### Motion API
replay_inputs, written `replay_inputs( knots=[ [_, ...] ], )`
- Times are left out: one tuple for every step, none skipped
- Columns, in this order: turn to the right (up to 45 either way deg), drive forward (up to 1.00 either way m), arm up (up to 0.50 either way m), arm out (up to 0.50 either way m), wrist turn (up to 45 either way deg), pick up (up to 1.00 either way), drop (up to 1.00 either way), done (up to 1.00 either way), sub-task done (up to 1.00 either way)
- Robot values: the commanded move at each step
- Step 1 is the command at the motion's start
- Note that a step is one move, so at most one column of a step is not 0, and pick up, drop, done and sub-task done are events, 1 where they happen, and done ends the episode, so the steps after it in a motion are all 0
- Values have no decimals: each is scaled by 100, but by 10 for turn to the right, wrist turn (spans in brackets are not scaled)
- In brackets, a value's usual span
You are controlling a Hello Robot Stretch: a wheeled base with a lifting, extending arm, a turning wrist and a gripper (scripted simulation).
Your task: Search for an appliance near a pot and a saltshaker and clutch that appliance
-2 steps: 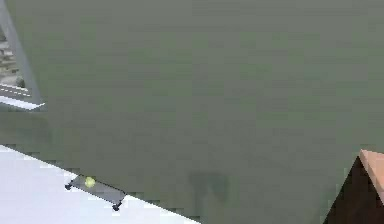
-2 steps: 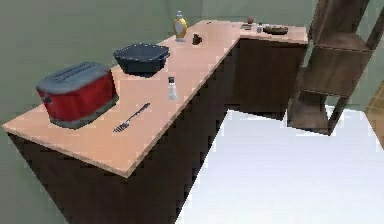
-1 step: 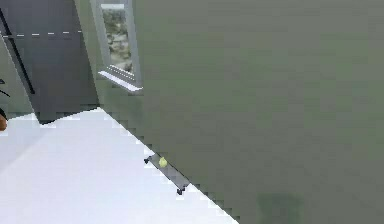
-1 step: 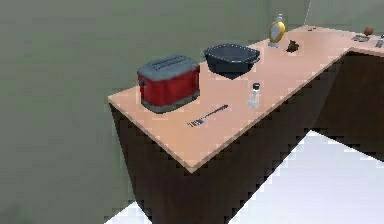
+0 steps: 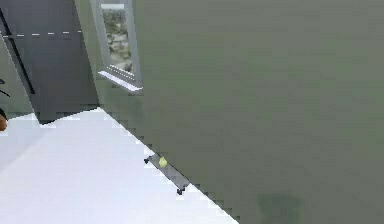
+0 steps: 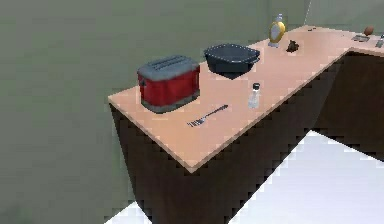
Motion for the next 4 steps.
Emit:
replay_inputs(
  knots=[
    [0, 0, 38, 0, 0, 0, 0, 0, 0],
    [0, 0, 0, 46, 0, 0, 0, 0, 0],
    [0, 0, 0, 0, 450, 0, 0, 0, 0],
    [0, 0, 0, 0, 450, 0, 0, 0, 0]
  ],
)
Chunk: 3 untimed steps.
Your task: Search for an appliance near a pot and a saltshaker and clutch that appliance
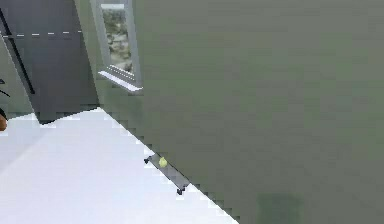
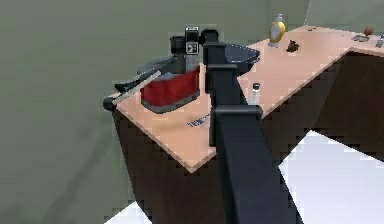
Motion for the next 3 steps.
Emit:
replay_inputs(
  knots=[
    [0, 0, 0, 0, 450, 0, 0, 0, 0],
    [0, 0, 0, 0, 120, 0, 0, 0, 0],
    [0, 0, 0, 0, 0, 100, 0, 0, 0]
  ],
)
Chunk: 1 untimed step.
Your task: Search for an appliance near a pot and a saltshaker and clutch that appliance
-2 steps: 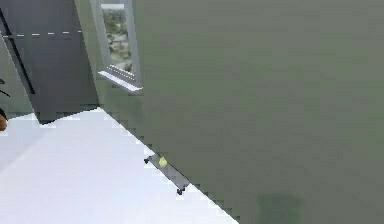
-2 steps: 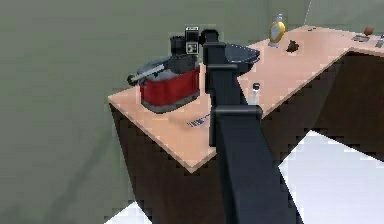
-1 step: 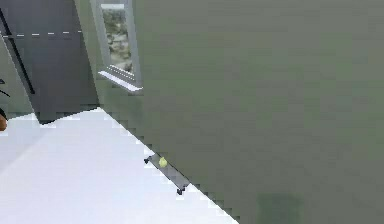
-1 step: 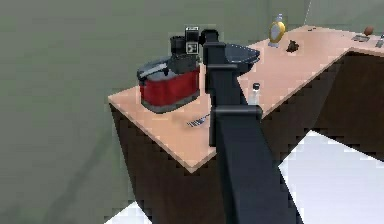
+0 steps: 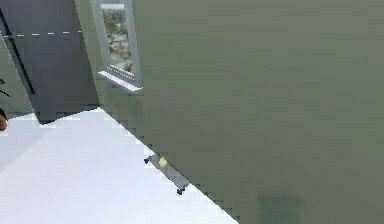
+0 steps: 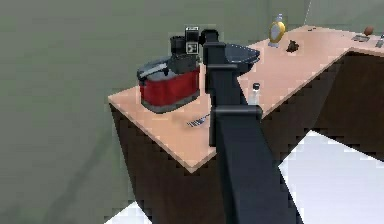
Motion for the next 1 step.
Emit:
replay_inputs(
  knots=[
    [0, 0, 0, 0, 0, 0, 0, 100, 0]
  ],
)
